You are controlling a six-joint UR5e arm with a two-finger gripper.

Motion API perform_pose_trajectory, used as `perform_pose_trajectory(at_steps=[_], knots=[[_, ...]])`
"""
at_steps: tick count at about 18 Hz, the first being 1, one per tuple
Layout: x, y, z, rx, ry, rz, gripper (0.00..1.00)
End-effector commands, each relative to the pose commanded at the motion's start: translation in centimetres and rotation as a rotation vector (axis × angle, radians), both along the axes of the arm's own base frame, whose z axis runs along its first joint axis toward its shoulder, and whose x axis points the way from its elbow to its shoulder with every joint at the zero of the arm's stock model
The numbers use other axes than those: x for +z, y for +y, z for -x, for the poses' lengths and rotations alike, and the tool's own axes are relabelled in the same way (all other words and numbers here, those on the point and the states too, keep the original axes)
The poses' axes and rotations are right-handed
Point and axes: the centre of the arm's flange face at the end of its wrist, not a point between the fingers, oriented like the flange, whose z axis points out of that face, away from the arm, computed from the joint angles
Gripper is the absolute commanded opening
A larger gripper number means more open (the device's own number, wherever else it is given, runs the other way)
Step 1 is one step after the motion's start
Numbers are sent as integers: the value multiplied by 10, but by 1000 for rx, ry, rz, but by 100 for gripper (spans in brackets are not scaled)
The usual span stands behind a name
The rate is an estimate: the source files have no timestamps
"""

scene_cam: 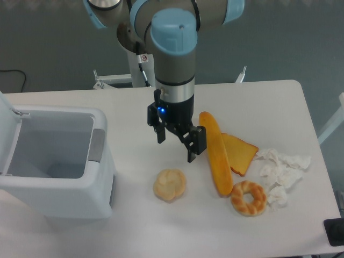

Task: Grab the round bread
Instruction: 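Move the open gripper down toward the round golden bread bun, then position the open gripper directly above the round bread bun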

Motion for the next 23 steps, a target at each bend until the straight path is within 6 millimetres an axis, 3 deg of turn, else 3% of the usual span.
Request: perform_pose_trajectory(at_steps=[5,10,13,20,23], knots=[[-43,10,12,15,-44,46,100],[-69,7,20,118,-97,78,100],[-98,2,23,248,-150,117,100],[-126,-9,47,499,-219,136,100],[-124,-10,50,526,-208,141,100]])
